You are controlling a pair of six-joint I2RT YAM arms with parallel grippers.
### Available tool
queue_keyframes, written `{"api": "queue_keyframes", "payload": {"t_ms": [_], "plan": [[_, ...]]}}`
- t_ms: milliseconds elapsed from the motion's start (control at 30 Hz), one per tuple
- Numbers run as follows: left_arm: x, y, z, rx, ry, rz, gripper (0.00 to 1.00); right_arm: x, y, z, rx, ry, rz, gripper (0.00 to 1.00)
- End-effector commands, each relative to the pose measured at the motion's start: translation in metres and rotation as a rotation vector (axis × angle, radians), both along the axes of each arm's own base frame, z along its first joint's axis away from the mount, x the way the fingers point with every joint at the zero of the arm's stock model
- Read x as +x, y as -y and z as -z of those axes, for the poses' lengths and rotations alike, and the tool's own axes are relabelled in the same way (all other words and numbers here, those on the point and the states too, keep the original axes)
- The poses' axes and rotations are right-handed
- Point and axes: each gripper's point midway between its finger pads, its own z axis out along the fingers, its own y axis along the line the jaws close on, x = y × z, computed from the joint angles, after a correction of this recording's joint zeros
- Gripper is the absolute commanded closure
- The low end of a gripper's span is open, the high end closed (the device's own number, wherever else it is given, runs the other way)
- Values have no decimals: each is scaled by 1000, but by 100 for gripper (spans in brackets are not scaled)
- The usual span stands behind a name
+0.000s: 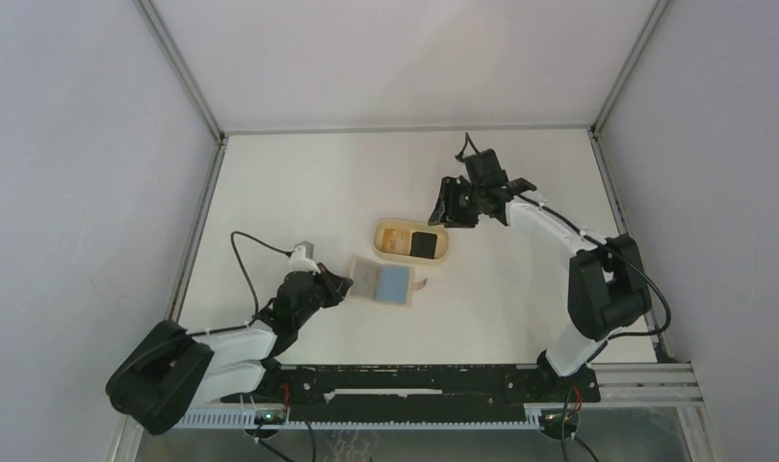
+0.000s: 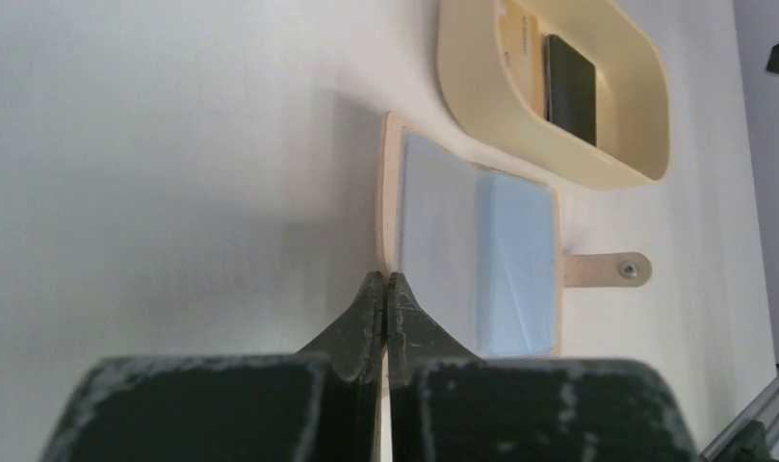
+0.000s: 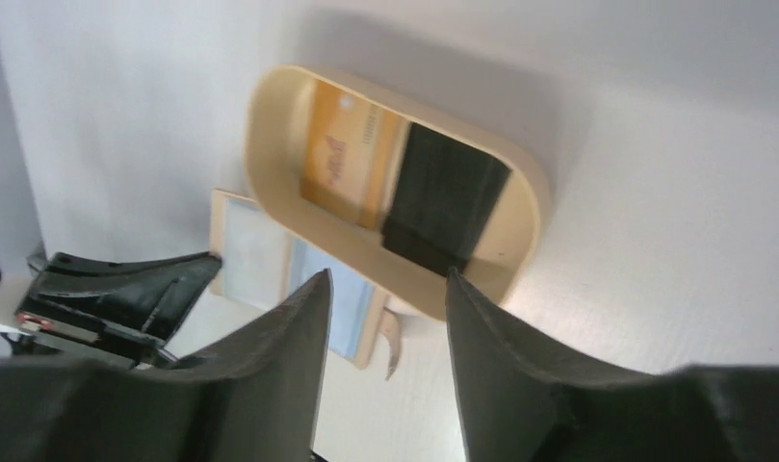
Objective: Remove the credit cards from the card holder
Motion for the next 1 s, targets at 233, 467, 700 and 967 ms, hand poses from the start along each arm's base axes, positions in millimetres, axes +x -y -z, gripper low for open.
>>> {"api": "queue_keyframes", "payload": {"t_ms": [233, 467, 700, 967], "plan": [[15, -5, -37, 116, 90, 9, 100, -60, -125, -10, -18, 111, -217, 21], [9, -6, -24, 95, 55, -6, 100, -81, -176, 32, -131, 30, -213, 21], [8, -9, -21, 101, 49, -14, 100, -73, -179, 54, -259, 7, -172, 18], [7, -10, -18, 105, 40, -16, 100, -65, -181, 63, -300, -4, -157, 16]]}}
